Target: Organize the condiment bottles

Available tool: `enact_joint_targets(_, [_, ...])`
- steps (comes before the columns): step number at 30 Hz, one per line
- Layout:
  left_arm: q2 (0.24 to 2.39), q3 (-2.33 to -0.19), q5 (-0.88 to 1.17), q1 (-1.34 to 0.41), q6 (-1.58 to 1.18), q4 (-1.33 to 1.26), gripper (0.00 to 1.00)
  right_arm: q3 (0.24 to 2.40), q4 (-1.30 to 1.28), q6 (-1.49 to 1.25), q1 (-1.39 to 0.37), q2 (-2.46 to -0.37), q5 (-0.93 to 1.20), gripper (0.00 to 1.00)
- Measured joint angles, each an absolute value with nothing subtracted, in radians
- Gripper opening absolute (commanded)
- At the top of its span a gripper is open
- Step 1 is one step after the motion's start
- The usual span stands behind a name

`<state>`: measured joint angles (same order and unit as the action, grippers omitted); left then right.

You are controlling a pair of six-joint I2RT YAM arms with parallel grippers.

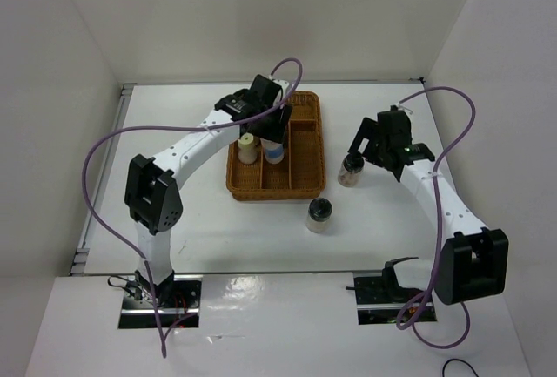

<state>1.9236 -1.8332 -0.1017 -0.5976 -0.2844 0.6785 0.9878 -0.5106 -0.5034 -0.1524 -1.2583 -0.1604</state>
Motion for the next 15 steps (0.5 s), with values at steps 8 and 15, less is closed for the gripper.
enact_joint_targets(8, [1.983,-1.833,-0.099,-0.589,-0.283,0.656,0.53,1.029,-0.505,-0.499,-0.152,-1.308,-0.145,0.99])
enact_joint_targets(15, [2.051,-1.849,-0.125,-0.595,-0.264,0.641,0.61,1.044,-0.502,-0.488,-0.152,-1.343,-0.138,0.94])
